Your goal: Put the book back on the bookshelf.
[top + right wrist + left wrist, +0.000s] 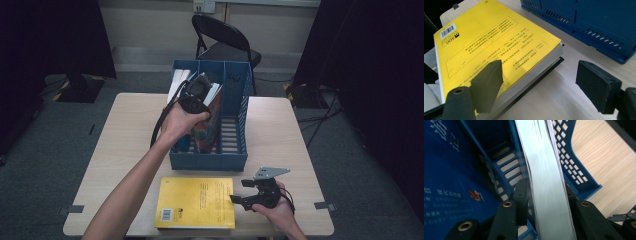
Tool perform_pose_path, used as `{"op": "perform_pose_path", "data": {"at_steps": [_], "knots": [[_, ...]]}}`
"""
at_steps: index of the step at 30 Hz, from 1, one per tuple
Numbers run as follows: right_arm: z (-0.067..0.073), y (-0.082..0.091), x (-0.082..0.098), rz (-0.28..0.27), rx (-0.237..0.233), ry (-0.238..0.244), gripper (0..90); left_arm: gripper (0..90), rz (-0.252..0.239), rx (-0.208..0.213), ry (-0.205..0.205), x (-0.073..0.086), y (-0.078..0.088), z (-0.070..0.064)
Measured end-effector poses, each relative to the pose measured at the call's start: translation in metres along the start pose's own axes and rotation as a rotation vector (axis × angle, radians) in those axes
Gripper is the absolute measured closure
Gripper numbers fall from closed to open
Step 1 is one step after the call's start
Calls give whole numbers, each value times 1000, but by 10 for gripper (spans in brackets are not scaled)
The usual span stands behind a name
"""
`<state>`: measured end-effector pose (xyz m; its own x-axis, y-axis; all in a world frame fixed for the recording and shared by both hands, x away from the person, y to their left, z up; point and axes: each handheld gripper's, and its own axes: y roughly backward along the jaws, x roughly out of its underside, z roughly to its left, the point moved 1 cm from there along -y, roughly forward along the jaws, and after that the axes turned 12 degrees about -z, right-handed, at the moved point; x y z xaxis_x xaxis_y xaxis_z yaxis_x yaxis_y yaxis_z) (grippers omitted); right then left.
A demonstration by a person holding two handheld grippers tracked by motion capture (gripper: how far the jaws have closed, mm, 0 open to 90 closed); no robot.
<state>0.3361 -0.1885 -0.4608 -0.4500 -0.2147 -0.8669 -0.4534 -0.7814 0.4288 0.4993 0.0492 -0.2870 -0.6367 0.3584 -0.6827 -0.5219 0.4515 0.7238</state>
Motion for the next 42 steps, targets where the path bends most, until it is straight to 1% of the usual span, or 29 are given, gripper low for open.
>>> {"op": "perform_pose_path", "data": {"at_steps": [1, 2, 3, 4, 5, 6, 7, 8, 9, 10, 12, 14, 15, 16, 19, 20, 22, 23, 26, 28, 29, 33, 35, 36, 37, 38, 40, 41, 42], "knots": [[0, 0, 0, 0, 0, 0, 206, 670, 0, 0, 0, 0, 0, 0], [1, 1, 0, 2, -4, -2, 212, 670, 37, -6, 16, -4, -3, 0], [1, 1, 0, 1, -6, 0, 217, 671, 53, -11, 15, -6, -4, 0], [1, 1, 0, 2, -7, 0, 218, 672, 53, -11, 15, -6, -4, 0], [1, 1, 0, 2, -8, -1, 218, 671, 87, -14, 25, -9, -8, -2], [1, 1, 0, 4, -10, -2, 219, 670, 102, -9, 47, -11, -10, -2], [1, 1, 0, 6, -12, -2, 220, 669, 102, -9, 47, -11, -10, -2], [1, 1, 0, 6, -10, -3, 219, 669, 145, -8, 62, -13, -15, -2], [1, 1, 0, 7, -10, -3, 220, 672, 145, -8, 62, -13, -15, -2], [1, 1, 0, 8, -11, -3, 220, 674, 162, -19, 71, -16, -19, -1], [1, 1, 0, 9, -10, -1, 221, 671, 178, -23, 75, -18, -20, -1], [1, 1, 0, 9, -11, 0, 221, 667, 206, -32, 116, -21, -24, -1], [1, 1, 1, 10, -13, -1, 221, 667, 220, -35, 124, -22, -26, -1], [1, 1, 1, 10, -11, 0, 221, 669, 250, -27, 117, -23, -28, -2], [1, 1, 1, 8, -11, 1, 221, 670, 265, -22, 133, -23, -30, -2], [0, 2, 1, 11, -8, -3, 221, 674, 279, -34, 119, -23, -31, -3], [0, 2, 1, 9, -8, -3, 220, 675, 289, -41, 117, -23, -31, -4], [0, 2, 1, 8, -7, -3, 220, 680, 287, -44, 117, -23, -31, -3], [0, 2, 1, 9, -5, -3, 219, 729, 289, -85, 120, -23, -29, -1], [0, 2, 1, 9, -6, -3, 219, 735, 287, -85, 122, -22, -29, 0], [0, 2, 1, 10, -6, -2, 219, 736, 283, -70, 113, -22, -28, 3], [-1, 1, 1, 13, -7, -5, 218, 741, 263, -59, 118, -23, -28, 5], [0, 1, 1, 13, -8, -1, 220, 742, 247, -68, 135, -25, -28, 7], [0, 1, 1, 14, -9, -1, 220, 742, 247, -68, 135, -25, -28, 7], [0, 1, 1, 14, -9, -1, 220, 742, 246, -76, 147, -26, -28, 8], [0, 1, 1, 13, -8, -1, 219, 742, 225, -75, 153, -28, -28, 10], [0, 1, 2, 12, -7, -2, 220, 743, 225, -79, 148, -29, -29, 11], [-1, 1, 2, 14, -7, 0, 219, 743, 213, -97, 157, -31, -31, 11], [0, 1, 2, 13, -6, 0, 218, 743, 207, -100, 160, -33, -32, 12]]}}
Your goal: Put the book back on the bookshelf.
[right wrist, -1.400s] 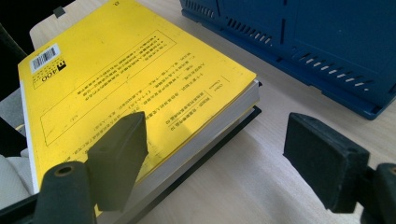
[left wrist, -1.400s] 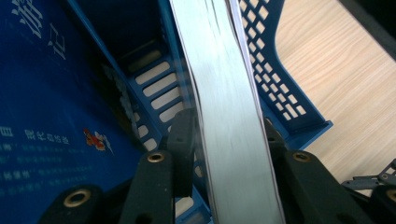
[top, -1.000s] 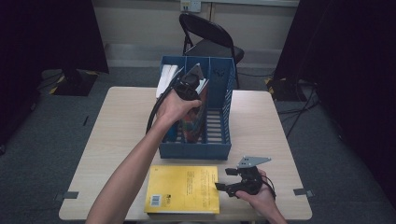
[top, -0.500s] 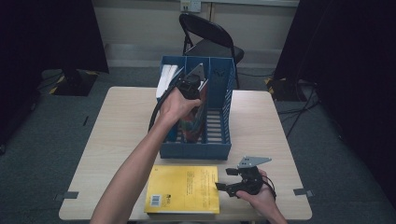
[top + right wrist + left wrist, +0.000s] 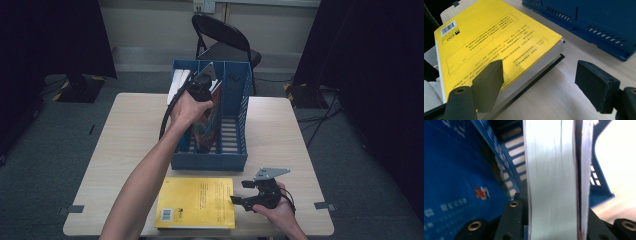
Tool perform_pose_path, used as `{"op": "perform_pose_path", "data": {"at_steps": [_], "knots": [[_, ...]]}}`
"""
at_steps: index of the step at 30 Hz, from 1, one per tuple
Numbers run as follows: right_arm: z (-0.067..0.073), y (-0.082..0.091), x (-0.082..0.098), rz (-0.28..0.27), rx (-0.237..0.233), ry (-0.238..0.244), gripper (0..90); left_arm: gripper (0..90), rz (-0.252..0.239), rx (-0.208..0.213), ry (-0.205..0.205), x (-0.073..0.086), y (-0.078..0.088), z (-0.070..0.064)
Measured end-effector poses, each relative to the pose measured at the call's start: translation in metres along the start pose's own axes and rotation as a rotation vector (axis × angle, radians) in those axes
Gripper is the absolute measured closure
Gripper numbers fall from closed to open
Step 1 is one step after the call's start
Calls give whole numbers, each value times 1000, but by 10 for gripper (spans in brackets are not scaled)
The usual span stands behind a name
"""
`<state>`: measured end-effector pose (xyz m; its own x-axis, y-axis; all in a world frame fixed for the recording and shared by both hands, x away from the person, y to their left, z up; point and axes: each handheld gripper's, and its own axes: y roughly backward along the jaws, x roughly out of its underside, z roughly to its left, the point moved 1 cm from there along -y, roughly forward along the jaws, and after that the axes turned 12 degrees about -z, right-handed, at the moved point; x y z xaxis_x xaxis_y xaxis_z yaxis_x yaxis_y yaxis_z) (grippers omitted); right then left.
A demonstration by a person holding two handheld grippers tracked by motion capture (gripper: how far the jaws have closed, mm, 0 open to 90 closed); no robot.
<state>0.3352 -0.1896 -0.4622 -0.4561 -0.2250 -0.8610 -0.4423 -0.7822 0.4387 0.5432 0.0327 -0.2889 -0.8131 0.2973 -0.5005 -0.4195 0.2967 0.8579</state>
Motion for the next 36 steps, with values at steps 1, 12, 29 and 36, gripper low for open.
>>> {"op": "perform_pose_path", "data": {"at_steps": [1, 12, 29, 36], "knots": [[0, 0, 0, 0, 0, 0, 218, 743, 0, 0, 0, 0, 0, 0], [1, 1, 1, 0, -12, 3, 219, 743, -20, -54, 63, -15, -7, 6], [2, 2, 1, 1, -19, 3, 219, 742, -103, -117, 159, -20, -17, 14], [4, 0, 2, 12, -28, 8, 219, 730, -108, -108, 143, -23, -17, 14]]}}
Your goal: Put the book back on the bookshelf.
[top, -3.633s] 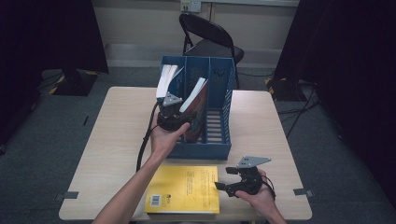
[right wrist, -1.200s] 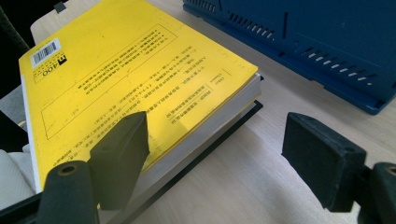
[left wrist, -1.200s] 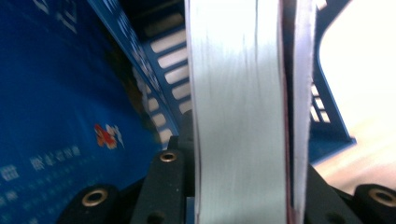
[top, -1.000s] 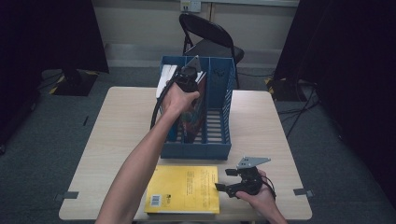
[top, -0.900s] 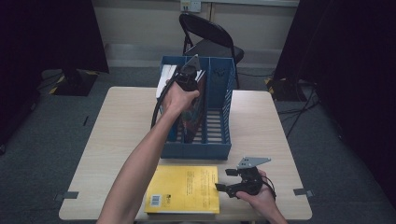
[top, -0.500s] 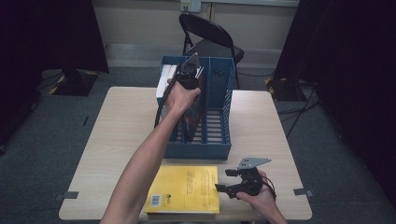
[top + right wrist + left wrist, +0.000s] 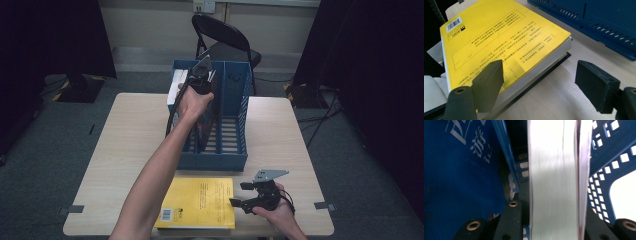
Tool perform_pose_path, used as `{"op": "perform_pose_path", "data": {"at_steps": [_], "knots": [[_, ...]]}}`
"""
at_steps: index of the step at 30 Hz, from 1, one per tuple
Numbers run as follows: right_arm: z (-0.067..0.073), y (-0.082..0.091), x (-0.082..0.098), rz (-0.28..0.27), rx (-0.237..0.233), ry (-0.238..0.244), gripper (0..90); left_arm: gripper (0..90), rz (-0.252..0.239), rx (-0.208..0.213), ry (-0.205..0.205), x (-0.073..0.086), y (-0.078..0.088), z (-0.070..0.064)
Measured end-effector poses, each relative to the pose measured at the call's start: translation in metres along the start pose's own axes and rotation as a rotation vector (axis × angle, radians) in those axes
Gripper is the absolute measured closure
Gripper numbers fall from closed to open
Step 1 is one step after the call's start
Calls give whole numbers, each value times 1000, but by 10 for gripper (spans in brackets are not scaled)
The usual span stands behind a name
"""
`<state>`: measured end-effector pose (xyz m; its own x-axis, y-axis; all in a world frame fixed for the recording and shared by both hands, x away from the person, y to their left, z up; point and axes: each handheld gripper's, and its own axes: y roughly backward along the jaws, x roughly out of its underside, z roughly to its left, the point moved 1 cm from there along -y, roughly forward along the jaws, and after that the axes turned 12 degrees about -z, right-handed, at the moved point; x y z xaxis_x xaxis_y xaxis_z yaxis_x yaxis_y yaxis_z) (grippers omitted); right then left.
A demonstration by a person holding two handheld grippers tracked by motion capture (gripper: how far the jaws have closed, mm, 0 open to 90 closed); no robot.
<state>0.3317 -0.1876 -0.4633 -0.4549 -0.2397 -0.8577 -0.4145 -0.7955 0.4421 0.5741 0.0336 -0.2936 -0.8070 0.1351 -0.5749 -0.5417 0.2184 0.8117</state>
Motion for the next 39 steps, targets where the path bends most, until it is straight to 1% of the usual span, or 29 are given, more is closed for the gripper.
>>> {"op": "perform_pose_path", "data": {"at_steps": [2, 3, 4, 6, 7, 8, 9, 10, 12, 13, 14, 15, 16, 17, 18, 19, 21, 23, 24, 25, 26, 27, 28, 29, 30, 33, 35, 37, 39], "knots": [[0, 0, 0, 1, 0, 0, 218, 722, -5, 3, 2, 0, 2, 1], [0, 0, 0, 1, 0, 0, 218, 722, 3, 9, 1, 0, 2, 2], [1, 0, 0, -1, 0, 1, 217, 720, -4, 8, -16, 2, 3, 2], [1, 0, 0, 0, 0, 1, 217, 708, -8, 19, -29, 5, 4, 2], [1, 0, 0, 0, 0, 1, 217, 695, -8, 19, -29, 5, 4, 2], [2, 0, 0, 0, 1, 2, 217, 681, -24, 38, -38, 8, 5, 3], [2, 0, 0, 0, 1, 2, 217, 670, -24, 38, -38, 8, 5, 3], [1, -1, 0, 1, 2, 2, 217, 663, -25, 50, -46, 10, 6, 4], [1, -1, 0, 2, 4, 2, 217, 656, -39, 48, -48, 14, 8, 6], [1, -1, 0, 4, 4, 1, 217, 641, -46, 64, -46, 18, 9, 10], [1, -1, 0, 4, 5, 1, 217, 633, -50, 65, -48, 19, 9, 12], [1, -1, 0, 4, 5, 1, 217, 623, -44, 86, -43, 21, 10, 14], [1, -1, 0, 4, 5, 1, 217, 610, -52, 106, -35, 23, 11, 15], [1, -1, 0, 4, 5, 1, 217, 600, -52, 106, -35, 23, 11, 15], [0, -1, 0, 4, 9, 2, 217, 586, -67, 118, -47, 26, 15, 14], [0, -1, 0, 4, 9, 2, 217, 578, -67, 118, -47, 26, 15, 14], [1, -2, 0, 4, 10, 2, 216, 564, -82, 98, -107, 32, 20, 10], [1, -2, 0, 6, 10, 3, 216, 564, -82, 101, -110, 33, 21, 10], [1, -2, 0, 6, 10, 3, 216, 564, -95, 121, -111, 36, 22, 12], [1, -2, 0, 6, 10, 3, 216, 564, -95, 121, -111, 36, 22, 12], [2, -3, 0, 9, 7, 5, 214, 568, -115, 118, -137, 40, 22, 12], [2, -3, 0, 10, 7, 5, 214, 579, -136, 114, -144, 43, 23, 12], [2, -3, 0, 10, 7, 5, 214, 579, -136, 114, -144, 43, 23, 12], [2, -3, 0, 11, 6, 5, 214, 579, -150, 119, -144, 45, 24, 12], [2, -3, 0, 10, 6, 7, 213, 576, -166, 129, -161, 49, 26, 13], [1, -3, 0, 9, 8, 5, 212, 554, -175, 142, -168, 51, 28, 14], [1, -3, 0, 8, 11, 4, 211, 553, -188, 144, -198, 57, 31, 12], [1, -3, 0, 8, 12, 4, 210, 563, -203, 151, -193, 61, 34, 13], [1, -3, 0, 9, 12, 5, 210, 568, -207, 154, -194, 64, 35, 13]]}}
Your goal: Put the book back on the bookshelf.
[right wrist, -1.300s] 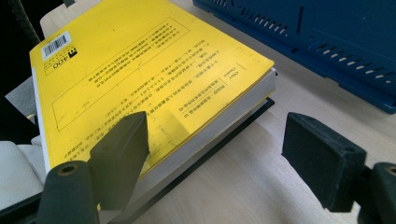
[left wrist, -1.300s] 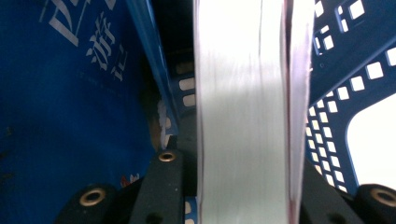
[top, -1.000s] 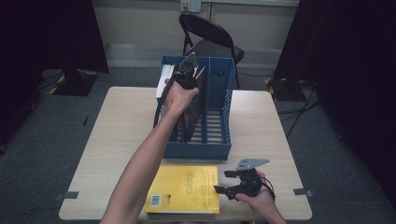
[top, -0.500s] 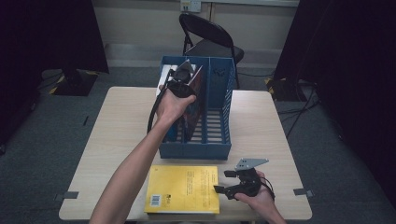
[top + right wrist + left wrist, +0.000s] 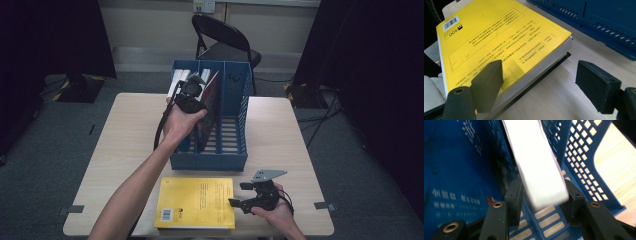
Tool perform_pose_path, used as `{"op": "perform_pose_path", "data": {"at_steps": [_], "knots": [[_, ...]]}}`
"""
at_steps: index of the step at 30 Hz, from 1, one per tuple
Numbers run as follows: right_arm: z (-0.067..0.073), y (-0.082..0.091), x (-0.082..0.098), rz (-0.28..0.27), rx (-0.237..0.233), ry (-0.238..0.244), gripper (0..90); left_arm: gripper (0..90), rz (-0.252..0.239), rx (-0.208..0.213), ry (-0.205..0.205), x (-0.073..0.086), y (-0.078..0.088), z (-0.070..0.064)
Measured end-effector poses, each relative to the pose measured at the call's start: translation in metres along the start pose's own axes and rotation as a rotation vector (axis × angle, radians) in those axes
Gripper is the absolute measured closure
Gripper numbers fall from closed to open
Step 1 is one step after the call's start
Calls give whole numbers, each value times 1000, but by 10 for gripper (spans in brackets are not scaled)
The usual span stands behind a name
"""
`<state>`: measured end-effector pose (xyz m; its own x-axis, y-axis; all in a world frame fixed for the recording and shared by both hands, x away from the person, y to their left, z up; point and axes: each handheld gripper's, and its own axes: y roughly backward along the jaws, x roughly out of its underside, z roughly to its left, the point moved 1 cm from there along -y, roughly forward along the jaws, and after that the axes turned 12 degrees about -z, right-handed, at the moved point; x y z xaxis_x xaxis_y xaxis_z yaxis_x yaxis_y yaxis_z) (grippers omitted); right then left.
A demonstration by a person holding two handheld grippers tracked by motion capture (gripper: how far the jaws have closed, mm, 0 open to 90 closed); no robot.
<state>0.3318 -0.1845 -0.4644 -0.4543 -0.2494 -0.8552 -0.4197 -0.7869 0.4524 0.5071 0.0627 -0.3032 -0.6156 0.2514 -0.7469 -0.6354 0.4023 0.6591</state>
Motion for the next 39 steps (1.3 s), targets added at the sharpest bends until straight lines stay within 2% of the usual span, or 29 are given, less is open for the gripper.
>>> {"op": "perform_pose_path", "data": {"at_steps": [2, 6, 7, 10, 12, 14, 16, 17, 20, 22, 23, 26, 32, 33, 37, 39], "knots": [[1, 0, 0, 1, 0, 0, 211, 569, 8, 8, -4, 5, 2, -1], [1, 0, 0, 0, 0, 0, 211, 569, -15, 31, -2, 15, 7, 1], [1, -1, 0, 2, 1, -1, 210, 576, -45, 43, 0, 21, 9, 3], [1, -1, 0, 2, 1, -1, 210, 602, -56, 55, 2, 26, 8, 4], [1, -1, -1, 2, 2, -1, 210, 626, -62, 61, 0, 32, 7, 4], [1, -1, -1, 1, 2, 0, 209, 635, -53, 69, -20, 38, 3, 5], [1, -2, 0, 4, 3, -4, 206, 642, -59, 80, 0, 43, 0, 8], [1, -2, 0, 2, 3, -3, 208, 683, -63, 75, -6, 46, -4, 10], [1, -2, 0, 3, 3, -4, 207, 734, -67, 60, -16, 47, -7, 10], [1, -2, -1, 3, 4, -5, 206, 732, -68, 65, -1, 47, -8, 11], [1, -2, -1, 2, 4, -4, 206, 728, -78, 70, -13, 46, -10, 10], [1, -2, 0, 3, 3, -5, 206, 723, -77, 74, -2, 45, -11, 9], [1, -1, 0, 2, 3, -2, 207, 715, -102, 71, -6, 48, -13, 9], [1, -1, 0, 2, 3, -4, 207, 714, -99, 76, -21, 49, -12, 10], [1, -2, 0, 2, 5, -4, 207, 711, -112, 98, -14, 52, -13, 13], [0, -2, 0, 2, 3, -5, 205, 694, -121, 111, -26, 56, -12, 12]]}}
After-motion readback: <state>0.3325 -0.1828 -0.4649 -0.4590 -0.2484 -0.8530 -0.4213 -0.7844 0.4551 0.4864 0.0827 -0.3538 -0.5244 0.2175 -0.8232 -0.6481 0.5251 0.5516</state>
